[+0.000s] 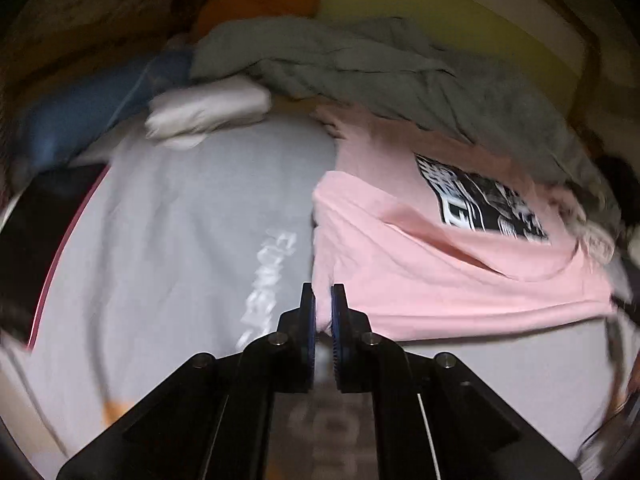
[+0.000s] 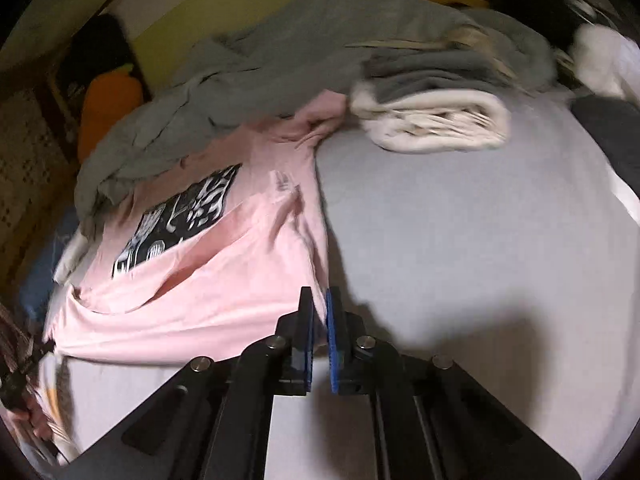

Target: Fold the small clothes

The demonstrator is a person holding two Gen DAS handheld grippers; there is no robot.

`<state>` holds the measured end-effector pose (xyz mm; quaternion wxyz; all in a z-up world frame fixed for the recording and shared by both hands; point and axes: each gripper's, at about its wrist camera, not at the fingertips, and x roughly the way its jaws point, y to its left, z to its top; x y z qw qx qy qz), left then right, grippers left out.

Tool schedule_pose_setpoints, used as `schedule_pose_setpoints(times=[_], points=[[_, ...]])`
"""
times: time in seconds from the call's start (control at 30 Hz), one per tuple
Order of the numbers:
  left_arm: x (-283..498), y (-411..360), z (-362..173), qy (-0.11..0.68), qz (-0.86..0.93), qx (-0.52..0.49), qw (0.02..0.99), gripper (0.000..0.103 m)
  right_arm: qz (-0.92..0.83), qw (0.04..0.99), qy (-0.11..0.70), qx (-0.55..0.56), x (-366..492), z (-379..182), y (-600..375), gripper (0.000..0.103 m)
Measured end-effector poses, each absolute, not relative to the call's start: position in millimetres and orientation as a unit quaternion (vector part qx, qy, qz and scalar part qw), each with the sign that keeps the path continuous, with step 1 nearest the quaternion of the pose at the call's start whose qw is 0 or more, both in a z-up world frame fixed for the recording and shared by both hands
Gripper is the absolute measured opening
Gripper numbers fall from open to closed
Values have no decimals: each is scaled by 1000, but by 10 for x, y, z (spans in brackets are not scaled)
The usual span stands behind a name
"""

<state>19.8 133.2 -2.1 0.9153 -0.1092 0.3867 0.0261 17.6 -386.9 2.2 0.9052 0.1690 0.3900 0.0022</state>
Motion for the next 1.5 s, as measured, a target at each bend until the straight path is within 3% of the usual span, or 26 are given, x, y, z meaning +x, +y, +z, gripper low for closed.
schedule_pose_setpoints(times=[0.17,0.27,0.37,0.43,0.47,0.67,0.77,0.87,0.9,0.93,1.13,1.5], points=[[-105,1315,-115,433,30,-86,897,7,-18,891,428,151,-185,-127,-3800,4],[-114,1216,-219,441,42,-44,895,15,-32,885,448,124,-148,-281,-3723,6],[-74,1225,-88,396,27,-36,917,29,-50,899,424,95,-35,-105,-3686,26],[32,1249,28,381,17,-34,924,42,-45,913,395,90,41,55,-3715,52],[109,1264,76,378,13,-37,925,42,-34,919,380,93,123,146,-3734,53],[739,1349,-36,425,-17,-67,903,43,28,918,385,93,800,234,-3738,50],[902,1334,-198,445,-19,-70,893,43,74,900,419,94,1132,53,-3690,39],[962,1322,-296,447,-12,-71,892,44,80,889,446,71,1261,-164,-3613,11],[972,1320,-298,443,-11,-69,894,35,84,888,447,70,1280,-203,-3590,9],[962,1311,-281,435,-12,-65,898,5,83,893,437,67,1263,-191,-3588,7],[742,1286,72,327,-9,-49,944,6,28,940,335,62,1059,181,-3707,6],[1353,1247,-157,366,14,-36,930,6,-18,932,363,20,1563,-12,-3622,6]])
